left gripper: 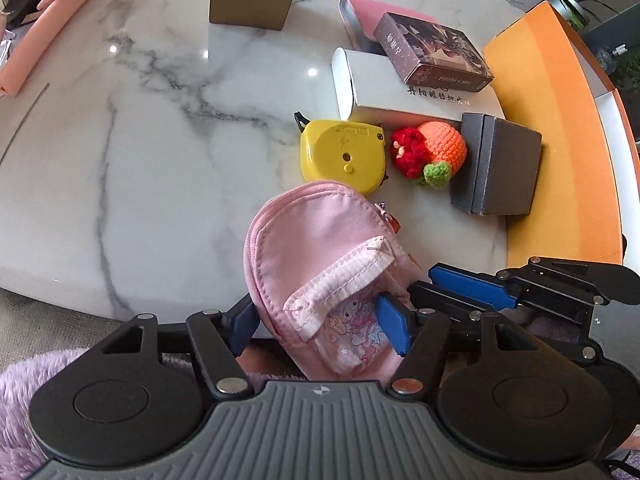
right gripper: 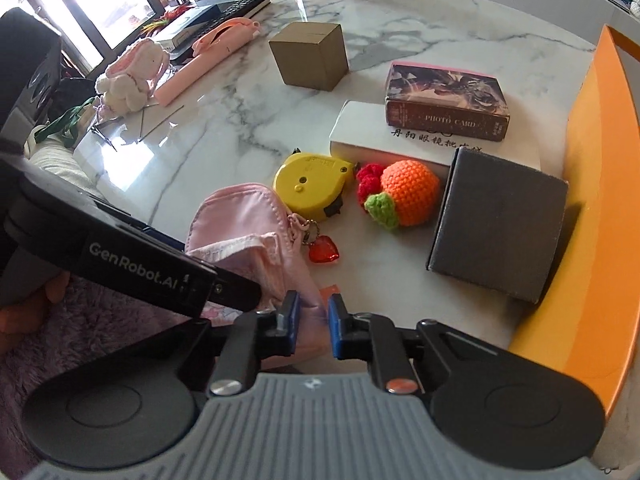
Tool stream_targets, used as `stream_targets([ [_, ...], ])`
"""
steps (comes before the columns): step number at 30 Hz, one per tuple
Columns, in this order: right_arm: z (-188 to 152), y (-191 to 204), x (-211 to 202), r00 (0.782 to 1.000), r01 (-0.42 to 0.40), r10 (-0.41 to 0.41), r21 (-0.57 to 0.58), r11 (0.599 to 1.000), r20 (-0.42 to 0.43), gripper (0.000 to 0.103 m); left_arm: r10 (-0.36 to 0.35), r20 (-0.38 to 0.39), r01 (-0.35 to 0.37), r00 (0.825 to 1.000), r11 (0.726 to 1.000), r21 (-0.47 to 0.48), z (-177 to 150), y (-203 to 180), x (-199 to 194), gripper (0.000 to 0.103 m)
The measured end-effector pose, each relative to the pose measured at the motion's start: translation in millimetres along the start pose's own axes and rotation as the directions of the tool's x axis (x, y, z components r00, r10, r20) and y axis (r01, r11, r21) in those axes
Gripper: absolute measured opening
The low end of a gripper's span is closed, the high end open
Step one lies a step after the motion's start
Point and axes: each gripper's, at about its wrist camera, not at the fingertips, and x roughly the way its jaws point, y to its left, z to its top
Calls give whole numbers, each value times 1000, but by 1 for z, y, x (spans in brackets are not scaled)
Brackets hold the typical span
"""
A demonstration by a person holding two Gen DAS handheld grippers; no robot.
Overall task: Organize objects
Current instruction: 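Grasp the pink backpack with the left tool while the right tool grasps the crochet fruit toy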
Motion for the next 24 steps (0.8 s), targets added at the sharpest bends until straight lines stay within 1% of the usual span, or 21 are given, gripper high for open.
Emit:
stream_targets([
  [1,0,1,0,1000,4,-4,-7,1000,2,16,5,6,-5,1000,1000,7,-1,-1,0,72],
  [3,-1,1,1,1000,4,-4,-9,1000,2,16,10,30,-11,999,1000,16,-4,-2,-3,65],
  [5,-2,-2,1,1000,-1,1,0,1000,1,16,11,63,-12,998,1000,17,-7,-2,-8,55],
  [6,-2,-3,1,1000,-2,2,3,1000,0,16,12,78,-13,997,1000,16,-9,-2,-11,52],
  [8,-1,-3,0,1000,-4,4,3,1000,1,16,18,120,-22,993,999,28,-13,-2,-18,42],
  [9,-1,-2,0,1000,-4,4,-3,1000,3,16,22,143,-28,990,999,36,-15,-5,-21,41],
  [11,-1,1,-2,1000,-4,4,-18,1000,10,15,41,192,-54,980,997,63,-19,-10,-27,33],
  [14,1,5,-5,1000,-9,10,-41,999,18,16,62,254,-88,965,992,92,-21,-17,-38,31],
  [15,3,7,-8,1000,-5,7,-53,999,26,17,71,275,-101,959,990,99,-22,-18,-42,31],
  [18,10,12,-19,997,19,-11,-111,994,70,19,106,335,-149,936,983,108,-21,-20,-56,30],
  [20,16,15,-24,994,61,-45,-159,985,103,19,126,366,-177,922,978,109,-17,-19,-64,30],
  [22,23,18,-25,986,125,-99,-207,970,131,27,145,383,-200,912,974,110,-13,-18,-69,30],
  [23,27,19,-23,981,163,-132,-230,960,143,33,156,389,-213,908,971,107,-9,-18,-69,30],
  [24,30,21,-20,974,203,-167,-257,945,153,34,163,391,-220,906,970,105,-6,-17,-69,30],
])
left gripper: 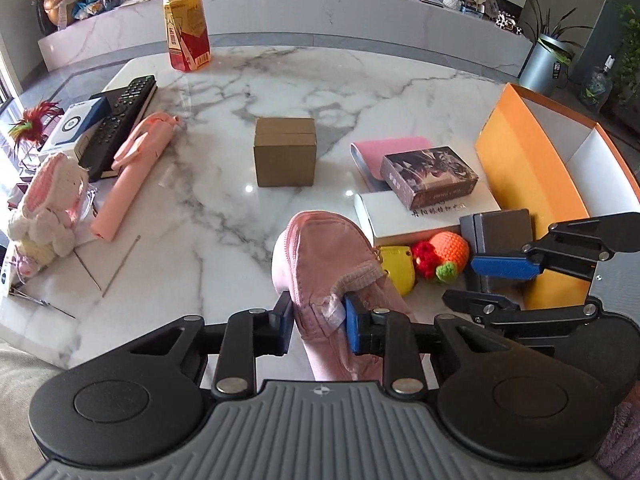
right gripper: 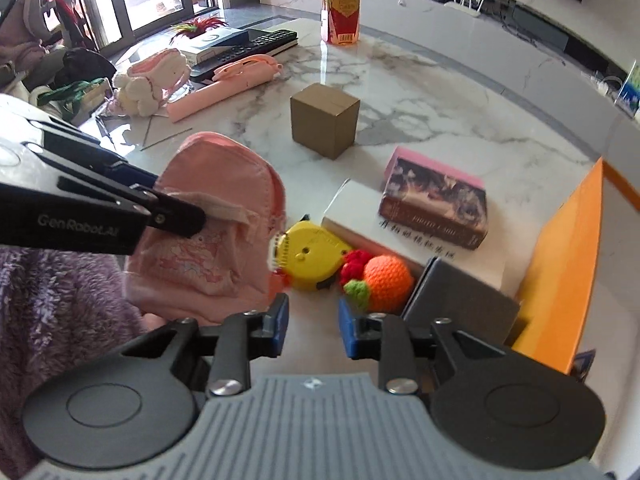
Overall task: Organize objects
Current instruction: 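Grasp the pink backpack with the left tool while the right tool grasps the crochet fruit toy, then carry the pink backpack and crochet toy over the orange box with both tools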
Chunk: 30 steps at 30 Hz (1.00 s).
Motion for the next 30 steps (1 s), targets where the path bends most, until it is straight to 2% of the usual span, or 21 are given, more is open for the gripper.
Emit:
stream_targets([
  [3,5,7,13,993,115,-116,-136,984,0,37,-1,5,1,1000,1000,-1,6,2,4,30],
  [5,6,11,23,986,158,-165,-210,965,-14,39,-10,4,10,1000,1000,-5,9,3,8,30],
  [12,3,18,51,969,216,-244,-321,922,-49,44,-31,-3,31,1000,999,-15,11,6,18,30],
  [16,2,22,57,963,237,-267,-335,912,-46,48,-45,-2,45,999,999,-24,10,9,19,30],
  [20,2,23,47,964,239,-262,-312,919,-33,41,-54,10,55,998,998,-20,9,9,14,30],
  [22,2,23,35,967,241,-256,-293,925,-12,41,-56,18,56,998,998,-20,8,7,8,30],
  [27,4,12,-14,987,155,-149,-152,976,52,41,-67,66,68,996,998,-11,9,0,-19,30],
  [30,-1,0,-46,990,108,-101,-65,992,98,41,-85,108,86,990,996,-3,11,-8,-40,30],
])
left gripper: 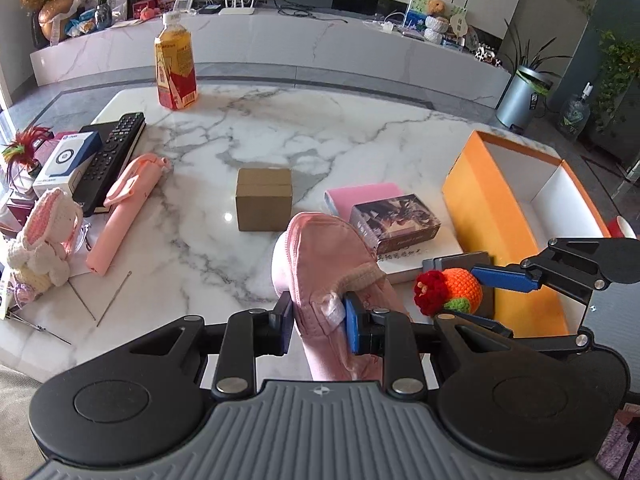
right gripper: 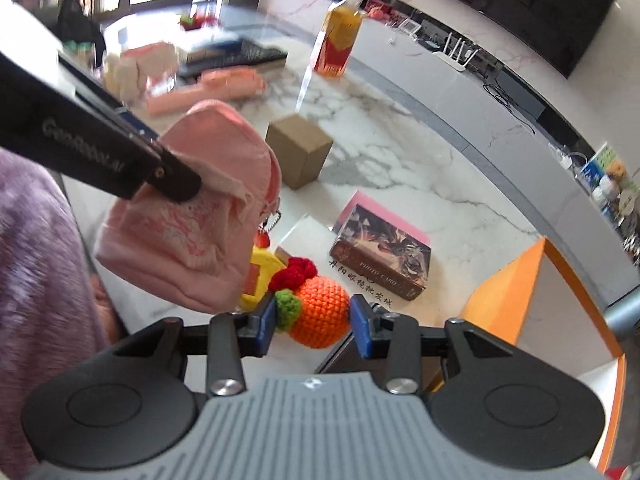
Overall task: Organize objects
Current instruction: 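Carry the pink backpack and crochet toy over the orange box with both tools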
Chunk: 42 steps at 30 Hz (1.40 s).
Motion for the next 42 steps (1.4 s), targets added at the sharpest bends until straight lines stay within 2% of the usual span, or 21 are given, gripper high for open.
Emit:
stream_targets([
  [3,-10,-19,-30,999,-8,5,86,996,40,41,-45,39,45,998,999,5,6,-15,-19,30],
  [7,-32,-51,-67,998,17,-28,184,983,59,41,-150,59,148,987,988,38,16,-46,-32,30],
  [12,-71,-96,-110,995,70,-88,300,951,48,41,-286,37,281,958,954,105,26,-104,-28,30],
  [17,-108,-139,-144,980,181,-200,393,902,8,41,-378,-8,374,926,912,169,38,-169,-9,30],
  [22,-136,-178,-174,961,237,-276,502,832,4,41,-481,-89,488,872,867,102,42,-216,27,30],
  [25,-148,-193,-182,954,253,-299,536,805,-1,41,-494,-129,506,860,858,89,38,-240,49,30],
  [29,-155,-199,-174,965,219,-262,555,803,-1,41,-518,-194,532,833,847,22,32,-252,83,30],
  [33,-158,-205,-154,976,181,-216,559,810,-3,41,-499,-220,509,838,861,-13,27,-251,107,29],
  [37,-159,-207,-138,982,158,-187,558,815,-6,41,-500,-239,507,832,861,-35,26,-246,123,29],
  [40,-160,-204,-129,991,115,-137,568,815,-2,41,-446,-275,468,852,883,17,20,-251,128,29],
  [42,-160,-200,-119,994,92,-104,565,820,-11,41,-437,-289,467,852,883,41,16,-251,130,28],
])
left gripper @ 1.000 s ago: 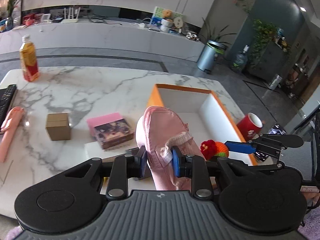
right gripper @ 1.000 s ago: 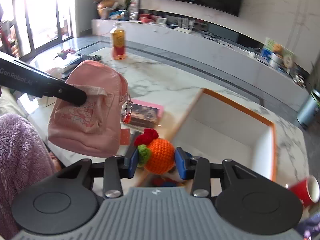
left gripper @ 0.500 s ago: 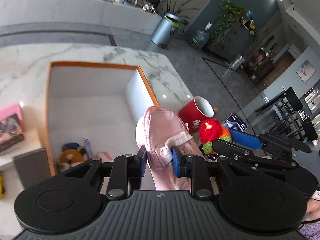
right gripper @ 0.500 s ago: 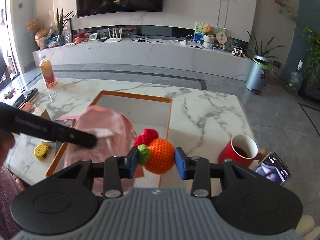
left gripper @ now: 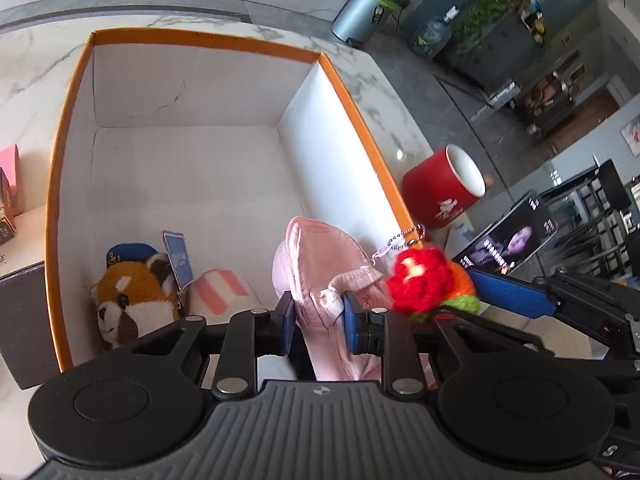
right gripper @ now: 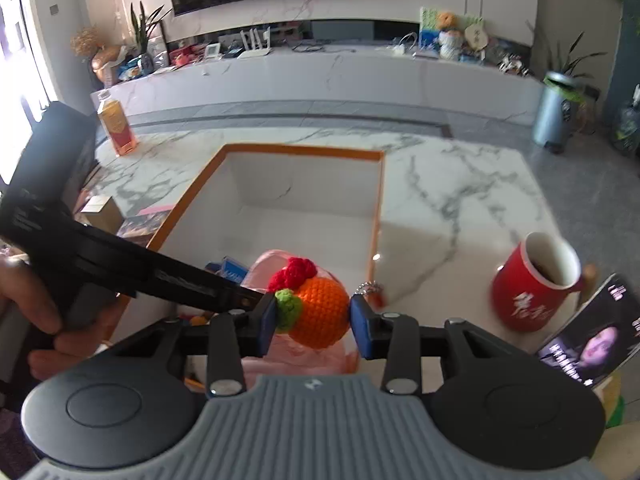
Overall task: Organize objects
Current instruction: 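Carry the pink backpack and crochet toy over the orange box with both tools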
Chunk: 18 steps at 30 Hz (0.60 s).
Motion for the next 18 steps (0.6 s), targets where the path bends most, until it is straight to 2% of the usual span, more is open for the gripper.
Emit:
stream_targets([
  [5,-11,9,19,999,6,-7,-23,1000,-53,41,56,-33,-54,998,997,59,-3,-1,-2,29],
  [8,-14,10,27,997,13,-14,-24,1000,-73,41,59,-52,-55,997,996,68,-5,2,0,33],
  [12,-16,13,32,996,32,-36,-44,999,-84,41,59,-59,-55,996,995,81,-2,2,1,34],
  [15,-16,13,34,994,53,-57,-51,997,-91,41,50,-57,-45,997,994,97,-1,-1,2,41],
  [18,-19,11,35,992,72,-77,-56,996,-104,41,19,-67,-11,998,994,113,-2,0,-4,57],
])
